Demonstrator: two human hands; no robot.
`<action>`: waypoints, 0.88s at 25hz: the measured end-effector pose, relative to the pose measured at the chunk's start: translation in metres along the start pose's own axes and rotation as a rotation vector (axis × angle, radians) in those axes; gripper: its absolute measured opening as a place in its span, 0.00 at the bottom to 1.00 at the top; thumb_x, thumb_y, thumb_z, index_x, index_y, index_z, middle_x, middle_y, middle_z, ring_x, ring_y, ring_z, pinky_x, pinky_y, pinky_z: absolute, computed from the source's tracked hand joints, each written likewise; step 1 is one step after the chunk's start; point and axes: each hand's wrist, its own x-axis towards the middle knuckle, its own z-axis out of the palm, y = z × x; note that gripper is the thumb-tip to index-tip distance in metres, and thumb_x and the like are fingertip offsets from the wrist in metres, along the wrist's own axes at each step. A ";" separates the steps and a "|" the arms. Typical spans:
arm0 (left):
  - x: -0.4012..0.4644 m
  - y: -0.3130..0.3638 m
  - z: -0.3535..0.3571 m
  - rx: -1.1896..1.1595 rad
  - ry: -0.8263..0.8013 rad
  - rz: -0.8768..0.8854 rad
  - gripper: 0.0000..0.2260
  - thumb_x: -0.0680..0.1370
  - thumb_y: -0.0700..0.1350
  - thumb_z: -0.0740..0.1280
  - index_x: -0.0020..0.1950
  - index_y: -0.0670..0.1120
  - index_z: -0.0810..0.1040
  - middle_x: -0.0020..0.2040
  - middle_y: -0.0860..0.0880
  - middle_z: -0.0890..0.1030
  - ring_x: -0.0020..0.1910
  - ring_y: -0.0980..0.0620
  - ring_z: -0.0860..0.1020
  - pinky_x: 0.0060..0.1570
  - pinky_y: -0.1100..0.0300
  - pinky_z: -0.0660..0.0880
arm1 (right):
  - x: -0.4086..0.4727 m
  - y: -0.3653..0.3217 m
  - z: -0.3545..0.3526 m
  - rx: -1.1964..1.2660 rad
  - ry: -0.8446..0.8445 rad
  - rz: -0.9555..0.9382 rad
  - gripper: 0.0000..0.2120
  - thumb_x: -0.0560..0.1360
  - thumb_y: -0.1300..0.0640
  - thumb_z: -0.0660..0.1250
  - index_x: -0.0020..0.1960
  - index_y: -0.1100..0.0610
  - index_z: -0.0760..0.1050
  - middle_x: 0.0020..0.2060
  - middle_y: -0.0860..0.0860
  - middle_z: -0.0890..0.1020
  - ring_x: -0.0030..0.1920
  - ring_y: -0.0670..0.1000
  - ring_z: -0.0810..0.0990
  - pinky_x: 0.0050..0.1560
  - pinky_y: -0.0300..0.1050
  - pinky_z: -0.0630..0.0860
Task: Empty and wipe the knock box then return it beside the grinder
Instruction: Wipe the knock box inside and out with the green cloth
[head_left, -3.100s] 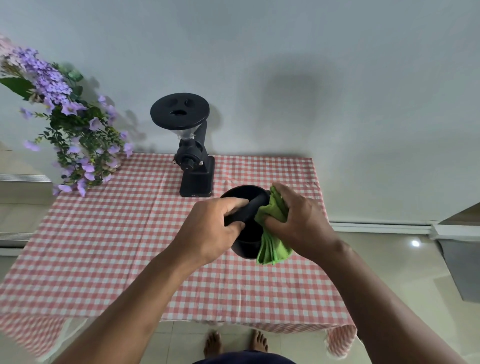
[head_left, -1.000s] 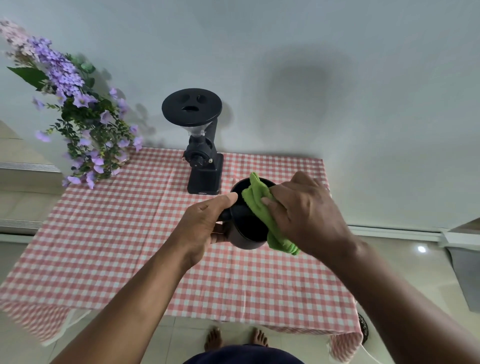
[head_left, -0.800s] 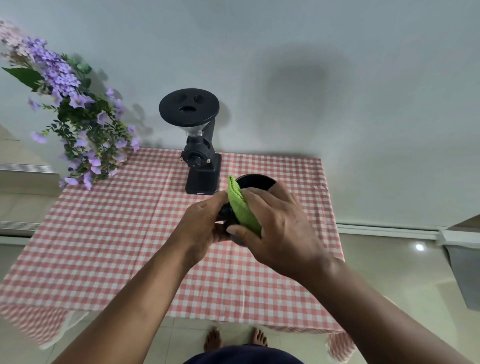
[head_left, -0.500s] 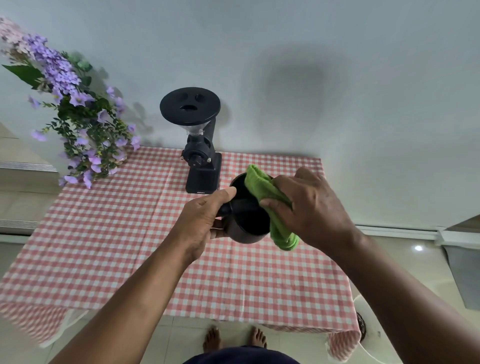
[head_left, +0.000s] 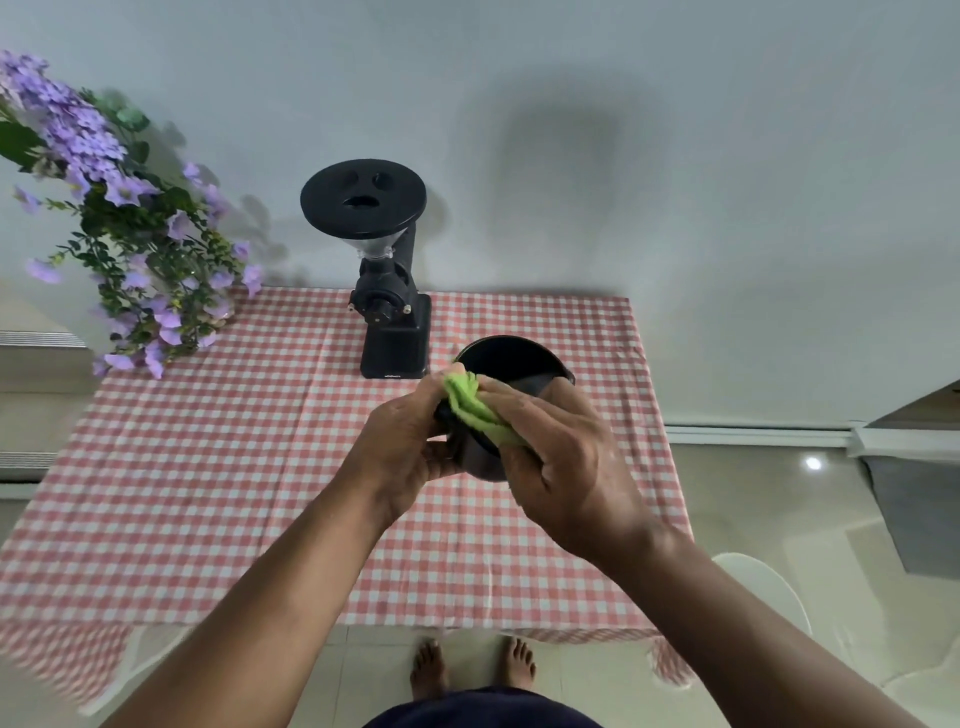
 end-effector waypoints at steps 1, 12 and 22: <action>0.001 0.000 -0.002 -0.018 -0.023 -0.024 0.22 0.83 0.59 0.65 0.59 0.43 0.86 0.59 0.35 0.86 0.56 0.40 0.86 0.53 0.46 0.84 | -0.004 0.001 0.000 0.007 -0.016 -0.044 0.15 0.83 0.58 0.66 0.67 0.59 0.82 0.65 0.51 0.86 0.44 0.52 0.77 0.41 0.51 0.78; 0.009 -0.005 -0.005 0.070 -0.056 0.016 0.14 0.81 0.56 0.68 0.53 0.48 0.88 0.49 0.46 0.90 0.51 0.43 0.87 0.53 0.47 0.84 | -0.009 0.005 -0.016 -0.147 0.251 0.345 0.18 0.77 0.60 0.65 0.64 0.59 0.84 0.47 0.48 0.89 0.45 0.54 0.78 0.46 0.48 0.78; 0.006 -0.028 0.012 -0.016 -0.025 -0.055 0.18 0.81 0.56 0.69 0.60 0.44 0.87 0.54 0.43 0.89 0.58 0.39 0.86 0.54 0.43 0.86 | -0.052 0.001 -0.017 0.351 0.055 0.609 0.18 0.81 0.63 0.71 0.65 0.47 0.85 0.41 0.47 0.85 0.44 0.46 0.84 0.45 0.38 0.80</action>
